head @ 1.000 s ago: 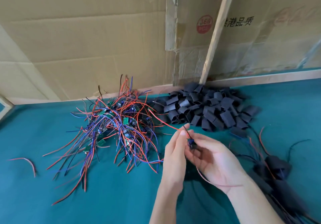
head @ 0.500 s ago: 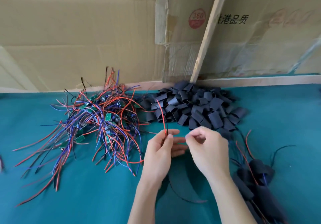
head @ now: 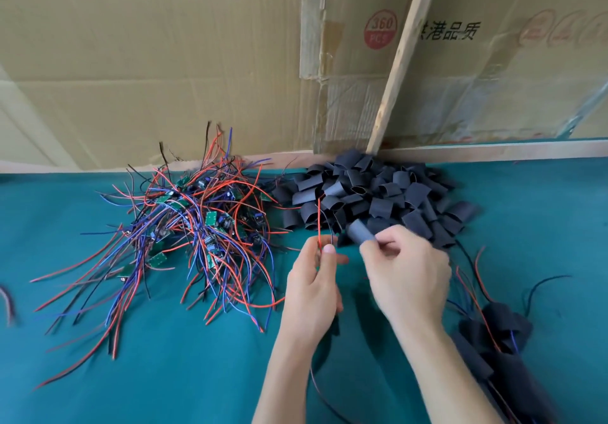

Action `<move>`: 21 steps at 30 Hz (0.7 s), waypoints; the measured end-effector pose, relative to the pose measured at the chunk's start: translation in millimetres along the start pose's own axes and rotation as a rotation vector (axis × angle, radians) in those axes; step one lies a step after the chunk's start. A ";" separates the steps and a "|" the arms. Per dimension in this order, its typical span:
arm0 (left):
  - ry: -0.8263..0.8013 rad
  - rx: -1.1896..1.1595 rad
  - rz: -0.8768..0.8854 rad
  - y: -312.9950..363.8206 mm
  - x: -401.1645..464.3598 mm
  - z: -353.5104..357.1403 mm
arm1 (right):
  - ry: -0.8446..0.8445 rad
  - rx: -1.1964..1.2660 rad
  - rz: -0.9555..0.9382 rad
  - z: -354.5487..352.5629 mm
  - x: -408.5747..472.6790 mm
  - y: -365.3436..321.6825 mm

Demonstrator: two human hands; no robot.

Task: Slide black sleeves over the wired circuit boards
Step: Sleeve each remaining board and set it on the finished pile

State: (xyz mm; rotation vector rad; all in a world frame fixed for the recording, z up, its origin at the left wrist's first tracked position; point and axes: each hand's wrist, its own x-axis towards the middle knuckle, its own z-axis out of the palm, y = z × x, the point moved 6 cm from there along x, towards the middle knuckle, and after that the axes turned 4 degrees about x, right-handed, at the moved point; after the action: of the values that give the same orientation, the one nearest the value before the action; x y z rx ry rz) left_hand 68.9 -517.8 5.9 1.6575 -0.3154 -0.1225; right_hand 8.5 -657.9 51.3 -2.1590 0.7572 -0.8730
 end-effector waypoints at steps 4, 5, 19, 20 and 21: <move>0.026 -0.018 -0.015 -1.4 0.2 -2.2 | -0.224 0.226 -0.074 19.3 -33.1 -14.8; 0.026 -0.015 -0.014 -1.9 -0.3 -3.5 | -0.276 0.311 -0.027 23.4 -33.1 -11.6; -0.007 0.005 0.018 3.5 -37.1 -13.6 | -0.672 0.956 0.466 47.5 -37.4 -0.9; -0.001 0.013 0.025 2.9 -44.2 -15.5 | -0.692 0.968 0.461 48.0 -37.9 -1.9; 0.008 0.013 0.025 2.5 -51.7 -17.9 | -0.714 0.966 0.446 48.5 -39.0 -2.8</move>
State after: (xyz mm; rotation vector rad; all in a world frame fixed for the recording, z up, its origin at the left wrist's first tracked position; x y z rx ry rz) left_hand 23.9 -486.6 5.0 1.6660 -0.3316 -0.0954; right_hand 22.1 -610.7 13.0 -1.2026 0.3020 -0.1130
